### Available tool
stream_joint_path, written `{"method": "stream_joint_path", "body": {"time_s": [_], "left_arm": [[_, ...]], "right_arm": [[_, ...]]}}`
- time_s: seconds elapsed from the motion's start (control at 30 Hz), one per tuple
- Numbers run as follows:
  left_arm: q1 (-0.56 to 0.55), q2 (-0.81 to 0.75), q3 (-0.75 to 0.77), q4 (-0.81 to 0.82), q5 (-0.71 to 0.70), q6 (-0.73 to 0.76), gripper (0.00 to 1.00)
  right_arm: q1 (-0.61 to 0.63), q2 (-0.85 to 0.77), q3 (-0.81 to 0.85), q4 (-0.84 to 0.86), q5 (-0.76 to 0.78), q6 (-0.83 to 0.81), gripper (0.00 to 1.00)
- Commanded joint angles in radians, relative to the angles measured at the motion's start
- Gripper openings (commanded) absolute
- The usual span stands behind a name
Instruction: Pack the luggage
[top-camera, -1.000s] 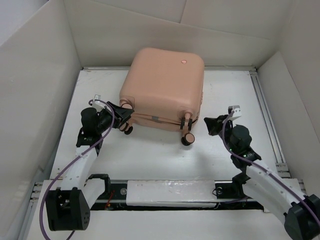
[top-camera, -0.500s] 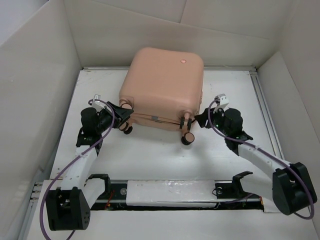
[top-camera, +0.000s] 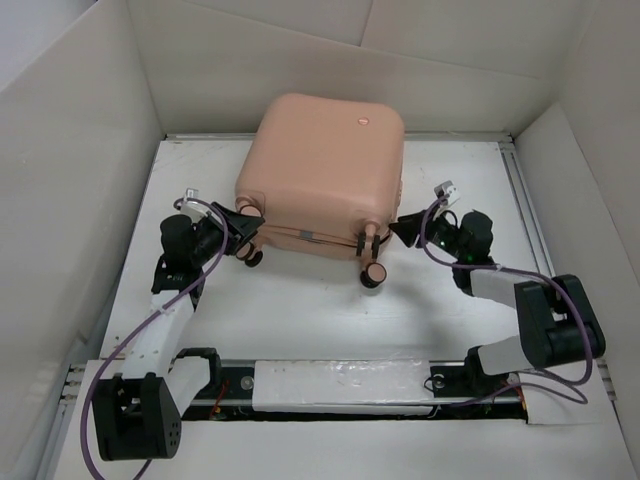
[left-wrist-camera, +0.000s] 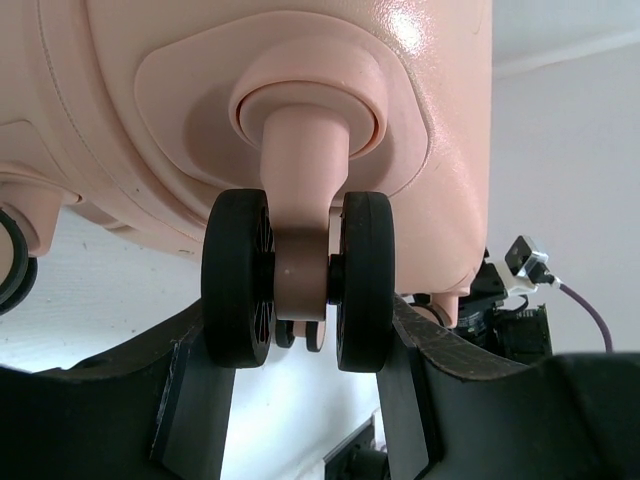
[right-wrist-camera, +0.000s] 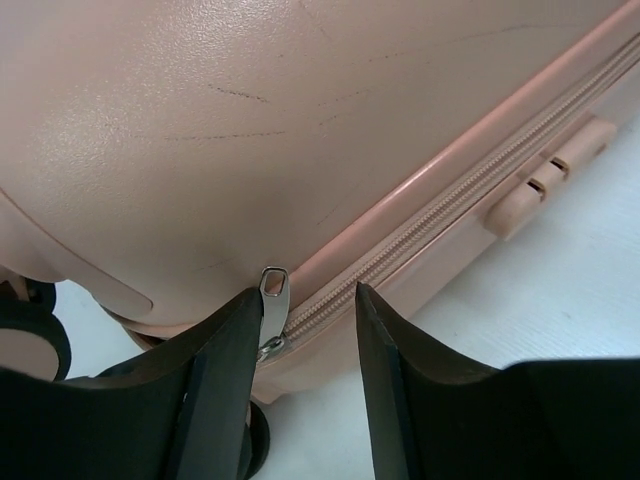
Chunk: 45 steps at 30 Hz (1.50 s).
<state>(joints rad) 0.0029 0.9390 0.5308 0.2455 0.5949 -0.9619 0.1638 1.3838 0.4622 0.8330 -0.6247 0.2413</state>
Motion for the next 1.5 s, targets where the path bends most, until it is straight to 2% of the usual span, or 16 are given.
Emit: {"method": "stream_joint_path", "body": {"time_s": [0.0,0.23,0.4,0.47,0.5,0.57,0.6,0.7,0.8,0.87,0.97,1.03,1.13,1.2,1.3,1.47], "left_arm": [[-0.009,-0.035,0.035,0.244,0.094,0.006,0.0],[-0.009,-0.026,0.035,0.253,0.094,0.006,0.0],[-0.009,-0.026,0.035,0.253,0.094,0.006,0.0],[-0.009,-0.026,0.035,0.253,0.094,0.006,0.0],[-0.009,-0.026,0.035,0.253,0.094,0.006,0.0],[-0.009,-0.026,0.035,0.253,0.094,0.006,0.0],[-0.009,-0.026,0.035,0.253,0.094,0.006,0.0],[-0.009,-0.026,0.035,0.253,0.094,-0.003,0.0],[-0.009,-0.026,0.035,0.253,0.094,-0.012,0.0],[-0.009,-0.026,0.035,0.264,0.094,-0.012,0.0],[-0.009,-0.026,0.014,0.275,0.094,-0.034,0.0],[-0.009,-0.026,-0.005,0.287,0.094,-0.043,0.0],[-0.009,-0.035,-0.014,0.296,0.094,-0.043,0.0],[-0.009,-0.035,-0.014,0.296,0.094,-0.043,0.0],[-0.009,-0.045,-0.014,0.305,0.094,-0.054,0.0],[-0.009,-0.054,-0.034,0.305,0.094,-0.054,0.0]], "right_arm": [[0.02,0.07,0.046,0.251,-0.211,0.084,0.48],[0.02,0.152,0.079,0.311,-0.306,0.139,0.52],[0.02,0.225,0.09,0.472,-0.336,0.242,0.28],[0.02,0.225,0.081,0.505,-0.336,0.269,0.22],[0.02,0.234,0.067,0.529,-0.336,0.279,0.11],[0.02,0.212,0.041,0.544,-0.317,0.288,0.05],[0.02,0.19,0.0,0.545,-0.279,0.288,0.0],[0.041,0.068,-0.06,0.47,-0.19,0.245,0.0],[0.115,-0.118,-0.115,0.223,-0.084,0.121,0.0],[0.169,-0.268,-0.128,0.012,0.067,0.058,0.0],[0.287,-0.399,-0.183,-0.153,0.3,0.049,0.0],[0.376,-0.509,-0.238,-0.214,0.47,0.049,0.0],[0.465,-0.607,-0.31,-0.19,0.568,0.067,0.0],[0.554,-0.62,-0.351,-0.164,0.646,0.067,0.0],[0.652,-0.562,-0.356,-0.091,0.646,0.032,0.0],[0.781,-0.262,-0.266,0.01,0.646,0.018,0.0]]}}
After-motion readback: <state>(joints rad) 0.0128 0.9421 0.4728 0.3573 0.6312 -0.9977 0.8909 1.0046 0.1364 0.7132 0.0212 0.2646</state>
